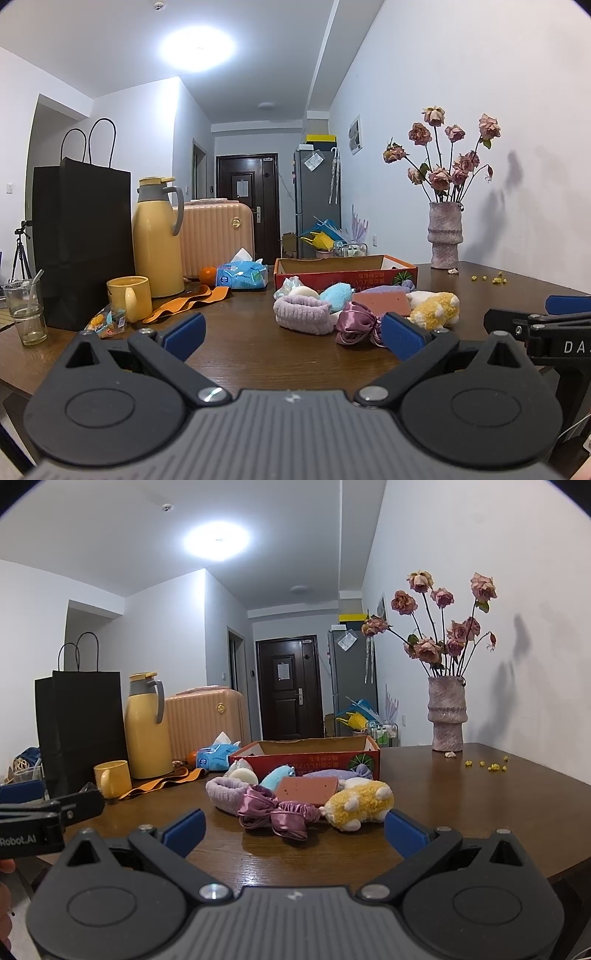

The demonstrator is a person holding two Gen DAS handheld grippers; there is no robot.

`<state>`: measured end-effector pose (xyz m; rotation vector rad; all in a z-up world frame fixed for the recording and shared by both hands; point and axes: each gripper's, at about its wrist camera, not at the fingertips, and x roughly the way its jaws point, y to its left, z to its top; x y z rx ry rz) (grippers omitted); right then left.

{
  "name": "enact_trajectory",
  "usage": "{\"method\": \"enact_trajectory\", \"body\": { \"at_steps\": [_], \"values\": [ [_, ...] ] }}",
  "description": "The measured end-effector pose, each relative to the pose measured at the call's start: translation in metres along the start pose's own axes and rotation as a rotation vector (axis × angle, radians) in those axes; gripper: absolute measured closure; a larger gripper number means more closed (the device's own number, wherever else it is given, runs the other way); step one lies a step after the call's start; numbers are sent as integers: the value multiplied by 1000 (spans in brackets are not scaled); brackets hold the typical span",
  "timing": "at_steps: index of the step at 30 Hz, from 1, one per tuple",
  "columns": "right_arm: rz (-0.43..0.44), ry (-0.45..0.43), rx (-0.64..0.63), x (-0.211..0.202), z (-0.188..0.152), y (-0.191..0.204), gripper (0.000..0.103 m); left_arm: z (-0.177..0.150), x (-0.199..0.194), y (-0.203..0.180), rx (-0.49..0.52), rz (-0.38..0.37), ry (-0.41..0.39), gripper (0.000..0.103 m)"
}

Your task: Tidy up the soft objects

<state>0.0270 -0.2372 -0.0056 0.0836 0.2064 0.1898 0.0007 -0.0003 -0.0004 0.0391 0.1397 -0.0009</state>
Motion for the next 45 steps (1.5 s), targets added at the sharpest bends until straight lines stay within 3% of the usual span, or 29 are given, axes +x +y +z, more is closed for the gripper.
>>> {"method": "enact_trajectory", "body": {
  "at_steps": [45],
  "values": [
    [-11,-7,-13,-1,0,1,0,-1,5,3,22,6,3,0]
  ]
}}
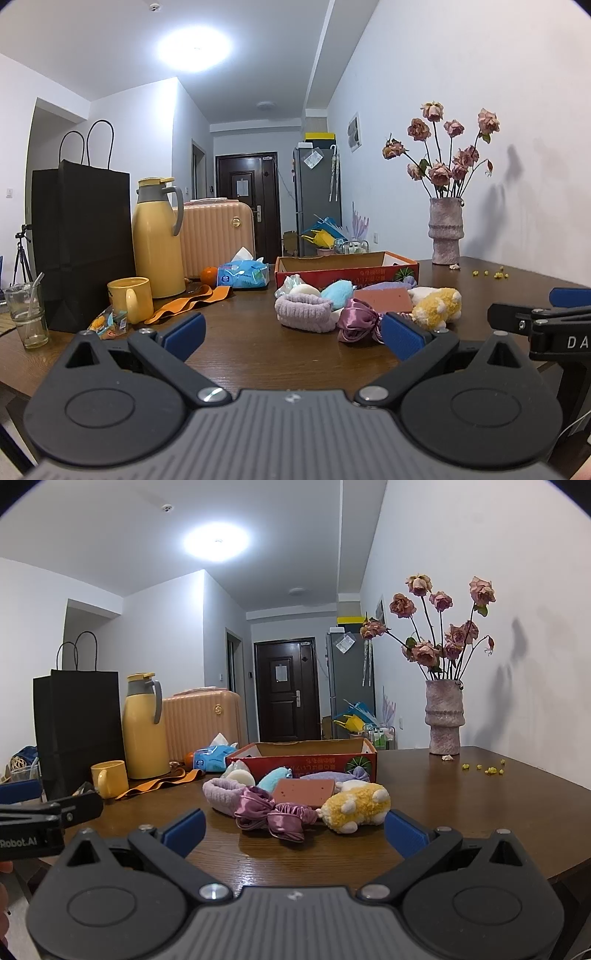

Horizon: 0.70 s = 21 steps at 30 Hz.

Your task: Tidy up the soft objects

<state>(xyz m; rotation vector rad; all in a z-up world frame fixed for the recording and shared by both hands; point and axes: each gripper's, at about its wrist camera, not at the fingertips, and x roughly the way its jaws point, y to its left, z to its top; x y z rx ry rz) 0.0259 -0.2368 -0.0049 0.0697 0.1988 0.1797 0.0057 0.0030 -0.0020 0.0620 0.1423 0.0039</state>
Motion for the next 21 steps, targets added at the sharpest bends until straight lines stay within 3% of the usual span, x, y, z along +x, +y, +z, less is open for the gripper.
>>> {"method": "enact_trajectory", "body": {
  "at_steps": [9,13,17,21],
  "values": [
    [-46,-17,-51,15,0,-12,0,-6,28,-5,3,-32,31,0],
    [-73,-83,-80,26,-4,-17,0,-1,50,-6,-20,-59,-1,0],
    [-12,97,-55,62,-3,-24,0,4,87,-13,-10,-87,24,0],
    [38,148,26,98,2,-35,1,10,140,-15,-63,-139,118,2]
  ]
}}
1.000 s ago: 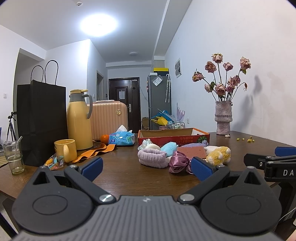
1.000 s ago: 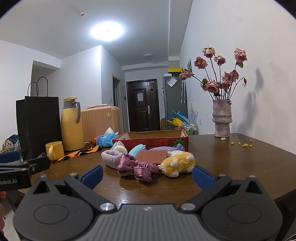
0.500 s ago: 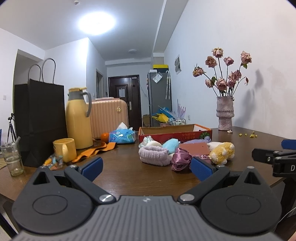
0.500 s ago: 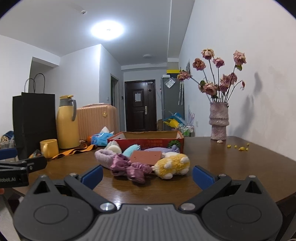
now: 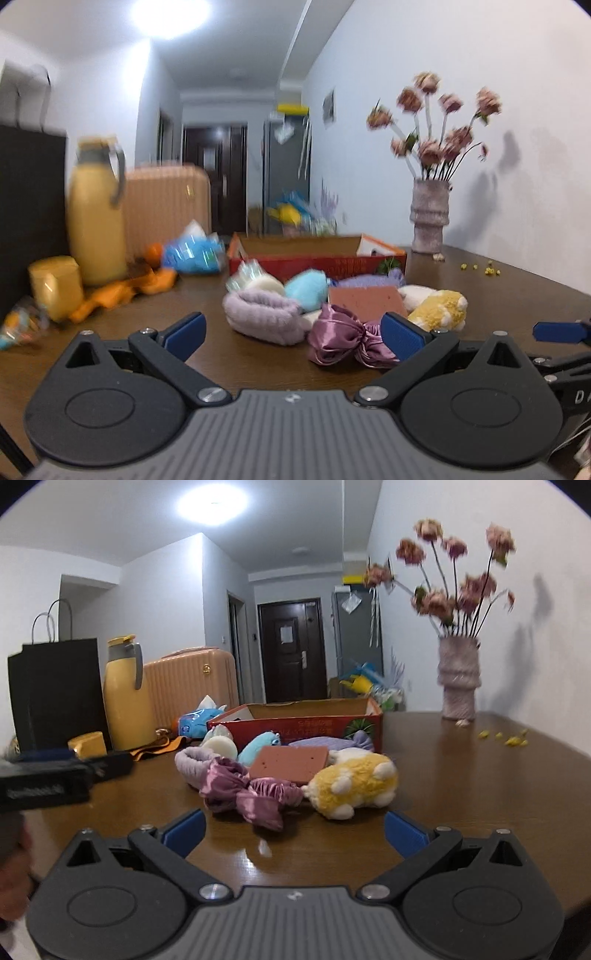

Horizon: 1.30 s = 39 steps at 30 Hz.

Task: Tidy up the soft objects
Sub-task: 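Close the left tool on a pink satin scrunchie while the right tool grasps the other scrunchie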

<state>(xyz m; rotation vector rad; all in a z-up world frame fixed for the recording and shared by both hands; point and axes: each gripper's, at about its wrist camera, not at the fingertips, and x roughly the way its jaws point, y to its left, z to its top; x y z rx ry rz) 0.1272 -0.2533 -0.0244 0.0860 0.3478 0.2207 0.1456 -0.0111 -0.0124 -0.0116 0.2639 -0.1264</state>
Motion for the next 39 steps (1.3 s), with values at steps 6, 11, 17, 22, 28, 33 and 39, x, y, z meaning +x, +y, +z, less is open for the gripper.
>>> {"method": "enact_trajectory", "body": {
  "at_steps": [6,11,17,22,28,33,39],
  "values": [
    [43,67,83,53,23,-11,21,25,58,7,-93,-89,23,29],
    [77,109,148,91,34,-18,39,28,112,11,-149,-102,165,63],
    [86,115,137,115,34,-18,42,-5,113,15,-117,-180,267,73],
    [87,150,80,129,28,-5,57,-7,102,15,-98,-182,276,83],
    [120,181,102,125,14,-4,90,-13,95,14,-100,-191,288,84],
    [132,180,118,105,6,-3,95,-17,83,9,-112,-203,303,84],
    [154,131,98,70,8,6,96,-12,54,2,-112,-202,268,96]
  ]
}}
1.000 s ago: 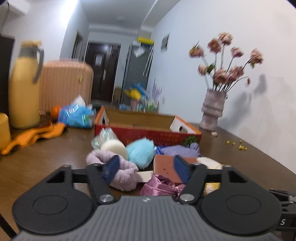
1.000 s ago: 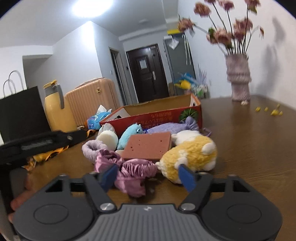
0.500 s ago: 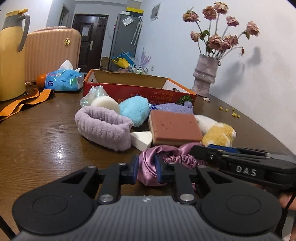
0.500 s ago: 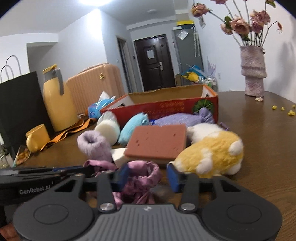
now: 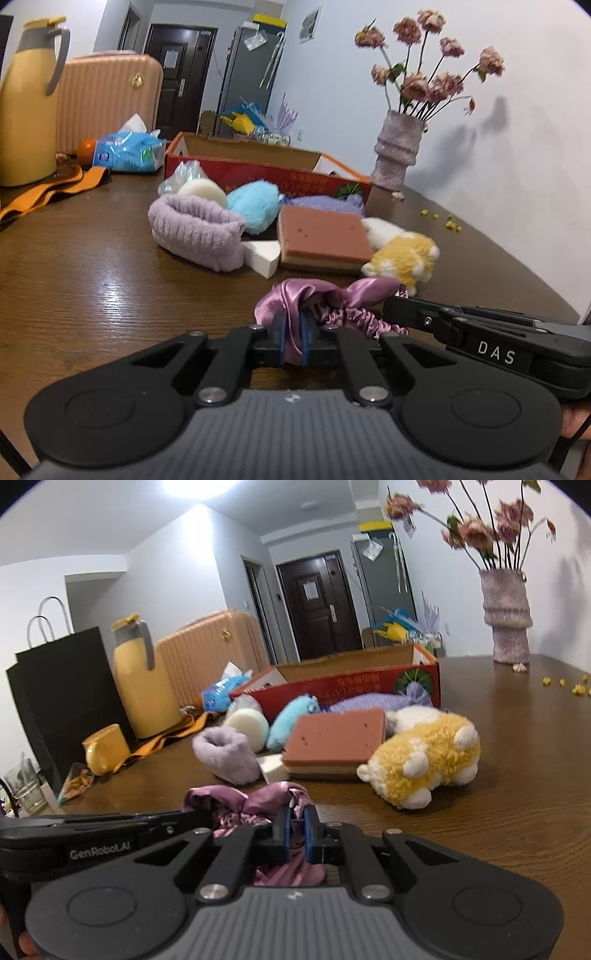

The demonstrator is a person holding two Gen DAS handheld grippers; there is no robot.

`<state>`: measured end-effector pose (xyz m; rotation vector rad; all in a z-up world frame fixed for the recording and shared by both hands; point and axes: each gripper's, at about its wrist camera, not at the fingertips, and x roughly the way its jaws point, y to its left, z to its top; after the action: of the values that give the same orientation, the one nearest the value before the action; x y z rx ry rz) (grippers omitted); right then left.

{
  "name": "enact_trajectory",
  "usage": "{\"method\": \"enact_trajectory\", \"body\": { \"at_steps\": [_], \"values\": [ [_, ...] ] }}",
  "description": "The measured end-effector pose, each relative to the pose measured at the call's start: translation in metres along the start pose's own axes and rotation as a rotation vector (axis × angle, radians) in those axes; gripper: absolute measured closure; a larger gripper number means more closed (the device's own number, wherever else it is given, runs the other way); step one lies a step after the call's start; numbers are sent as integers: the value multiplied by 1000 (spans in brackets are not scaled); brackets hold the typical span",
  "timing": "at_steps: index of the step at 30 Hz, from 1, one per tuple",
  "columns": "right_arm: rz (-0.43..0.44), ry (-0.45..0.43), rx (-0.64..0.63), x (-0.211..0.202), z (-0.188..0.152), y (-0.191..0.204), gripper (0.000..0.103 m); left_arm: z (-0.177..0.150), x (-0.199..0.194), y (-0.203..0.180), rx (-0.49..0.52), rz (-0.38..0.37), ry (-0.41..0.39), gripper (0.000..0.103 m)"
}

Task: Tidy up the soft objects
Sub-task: 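Close the left tool on a pink satin scrunchie while the right tool grasps the other scrunchie, then carry the pink scrunchies with both tools over the red cardboard box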

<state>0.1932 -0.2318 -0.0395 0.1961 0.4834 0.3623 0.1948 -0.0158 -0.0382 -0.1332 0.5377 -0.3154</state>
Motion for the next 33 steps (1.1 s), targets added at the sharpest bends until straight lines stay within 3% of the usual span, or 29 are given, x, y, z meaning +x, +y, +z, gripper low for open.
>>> {"method": "enact_trajectory", "body": {
  "at_steps": [7,13,18,23,29,33],
  "values": [
    [20,-88,-53,-30,22,12,96,20,-30,-9,25,-16,-100,96],
    [78,-119,-85,-1,86,0,96,89,-2,-1,55,17,-125,96],
    [96,-67,-142,81,177,-9,96,180,64,25,24,38,-97,96],
    [127,88,-54,205,264,-29,96,261,161,68,-26,100,-7,96],
    [71,256,-7,346,300,-51,96,297,277,122,-81,176,145,96],
    [34,320,15,402,298,-58,91,298,326,133,-29,248,202,93]
  ]
}}
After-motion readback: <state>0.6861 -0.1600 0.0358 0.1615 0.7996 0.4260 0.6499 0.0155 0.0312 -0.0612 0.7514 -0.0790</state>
